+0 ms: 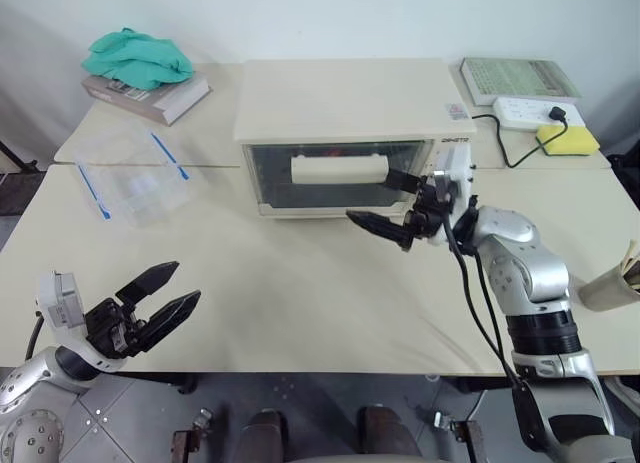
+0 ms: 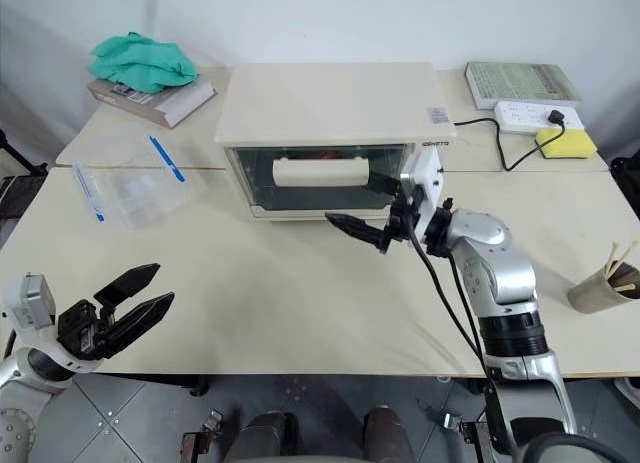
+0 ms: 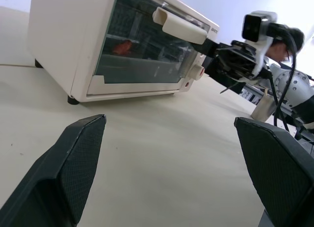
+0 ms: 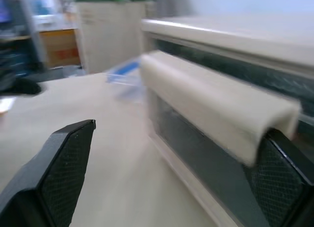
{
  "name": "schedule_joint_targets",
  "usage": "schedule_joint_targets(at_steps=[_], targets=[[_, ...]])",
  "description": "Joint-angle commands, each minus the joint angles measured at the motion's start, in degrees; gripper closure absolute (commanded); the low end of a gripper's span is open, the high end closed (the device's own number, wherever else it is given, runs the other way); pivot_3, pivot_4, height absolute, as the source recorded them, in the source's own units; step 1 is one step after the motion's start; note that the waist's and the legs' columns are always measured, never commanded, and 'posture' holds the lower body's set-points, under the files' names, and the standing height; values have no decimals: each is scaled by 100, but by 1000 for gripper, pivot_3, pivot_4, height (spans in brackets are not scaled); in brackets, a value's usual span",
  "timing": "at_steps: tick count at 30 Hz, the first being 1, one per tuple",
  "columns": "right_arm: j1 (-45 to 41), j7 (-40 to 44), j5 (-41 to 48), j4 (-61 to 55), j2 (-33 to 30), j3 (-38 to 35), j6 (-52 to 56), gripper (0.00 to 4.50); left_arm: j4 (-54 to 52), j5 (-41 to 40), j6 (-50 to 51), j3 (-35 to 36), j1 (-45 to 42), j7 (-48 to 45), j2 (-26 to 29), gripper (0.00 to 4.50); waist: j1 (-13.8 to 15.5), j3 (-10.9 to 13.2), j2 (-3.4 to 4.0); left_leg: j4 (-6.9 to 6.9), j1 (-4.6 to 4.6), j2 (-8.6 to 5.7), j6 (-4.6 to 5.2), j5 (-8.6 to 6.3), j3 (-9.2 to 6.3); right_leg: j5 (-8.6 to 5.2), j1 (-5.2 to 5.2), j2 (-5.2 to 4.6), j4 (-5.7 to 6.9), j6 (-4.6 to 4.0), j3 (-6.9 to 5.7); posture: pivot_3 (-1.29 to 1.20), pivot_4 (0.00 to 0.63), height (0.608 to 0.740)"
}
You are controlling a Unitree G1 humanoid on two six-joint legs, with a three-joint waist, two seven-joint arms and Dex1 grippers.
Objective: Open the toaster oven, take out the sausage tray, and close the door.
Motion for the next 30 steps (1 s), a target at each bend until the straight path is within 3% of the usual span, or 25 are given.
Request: schedule_joint_targets(at_steps=[1,4,10,13,18,25,30], targets=[[268,686,-275,-470,-253,266,-729,0,-144,-152,-7,153,-151,-79,124,47,8,0,0,0,0,-1,0,0,2,0,0,0,-2,0,0,0,150,740],[491,761,-379,-496,-319,264,-967,0,-124,-146,16,102,-448,-18,192,47,5,0,0,1,1,1,1,-1,5,0,0,0,-3,0,0,0,150,740],[1024,961,-921,-358,-563,345,-1893,0,157,113,134,-502,-1880,279,304,47,64,0,0,8,0,-6,1,-1,8,0,10,-2,-2,0,-15,0,150,740],[1073,862,-965,-343,-532,322,-1995,0,656,298,132,-879,-2850,379,181,641,49,1,1,10,-4,-5,0,-1,6,1,10,-3,11,2,-25,0,150,740],[1042,743,-1037,-358,-509,344,-2052,0,1914,1234,-250,-1745,-4276,261,-155,2201,42,1,0,15,-6,-7,-5,2,16,2,10,-3,24,3,-52,0,150,740],[1062,618,-1139,-374,-547,338,-2139,0,2858,1951,-466,-2314,-4997,-47,-431,4457,9,2,-1,13,-8,-3,-5,2,21,2,4,-1,24,4,-67,0,150,740],[1277,457,-1123,-507,-674,190,-2076,0,2823,2057,-326,-2516,-4885,-524,-322,4486,32,3,-3,17,-8,-3,-5,2,19,2,5,-3,28,4,-67,0,150,740]])
